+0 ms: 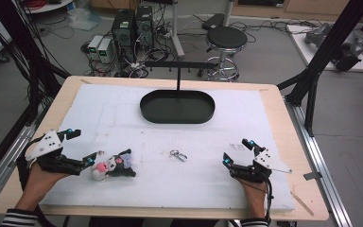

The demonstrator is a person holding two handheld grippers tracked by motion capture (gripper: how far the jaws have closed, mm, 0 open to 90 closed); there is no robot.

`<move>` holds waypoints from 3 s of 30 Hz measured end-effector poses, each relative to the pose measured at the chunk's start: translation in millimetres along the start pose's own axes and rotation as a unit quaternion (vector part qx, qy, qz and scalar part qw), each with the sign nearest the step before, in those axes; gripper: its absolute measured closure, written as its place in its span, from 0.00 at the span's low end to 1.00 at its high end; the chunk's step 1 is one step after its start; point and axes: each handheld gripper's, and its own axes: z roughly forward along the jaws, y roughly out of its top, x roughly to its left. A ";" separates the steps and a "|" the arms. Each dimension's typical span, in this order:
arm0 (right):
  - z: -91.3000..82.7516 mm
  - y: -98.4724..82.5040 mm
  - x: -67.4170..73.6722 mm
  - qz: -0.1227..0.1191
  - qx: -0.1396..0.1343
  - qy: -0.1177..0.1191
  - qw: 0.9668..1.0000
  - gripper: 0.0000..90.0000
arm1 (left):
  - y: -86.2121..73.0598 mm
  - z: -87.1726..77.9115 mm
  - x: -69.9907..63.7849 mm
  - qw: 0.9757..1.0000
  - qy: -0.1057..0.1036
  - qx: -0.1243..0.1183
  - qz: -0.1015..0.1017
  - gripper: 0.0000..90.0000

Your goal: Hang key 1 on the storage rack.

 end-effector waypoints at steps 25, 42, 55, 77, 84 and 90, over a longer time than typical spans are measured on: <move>-0.2 0.0 0.9 -0.001 0.003 0.000 1.000 0.11 | 31.7 17.2 -10.2 0.976 -0.081 0.190 0.067 0.02; 0.0 0.0 0.7 -0.003 0.001 0.001 1.000 0.11 | 19.6 34.2 -13.7 0.957 -0.119 0.255 0.072 0.02; -0.2 0.0 0.9 -0.002 0.002 0.000 1.000 0.11 | 10.7 48.7 -21.8 0.941 -0.129 0.300 0.088 0.02; -0.4 -0.1 0.8 -0.003 0.001 0.001 1.000 0.11 | -0.8 55.8 -19.3 0.929 -0.154 0.328 0.068 0.34; -0.2 0.0 0.6 -0.006 0.000 0.001 1.000 0.11 | -0.9 54.8 -20.8 0.929 -0.160 0.325 0.080 0.51; -0.2 0.0 0.6 -0.005 0.000 0.002 1.000 0.11 | -0.8 54.5 -20.4 0.929 -0.158 0.327 0.070 0.54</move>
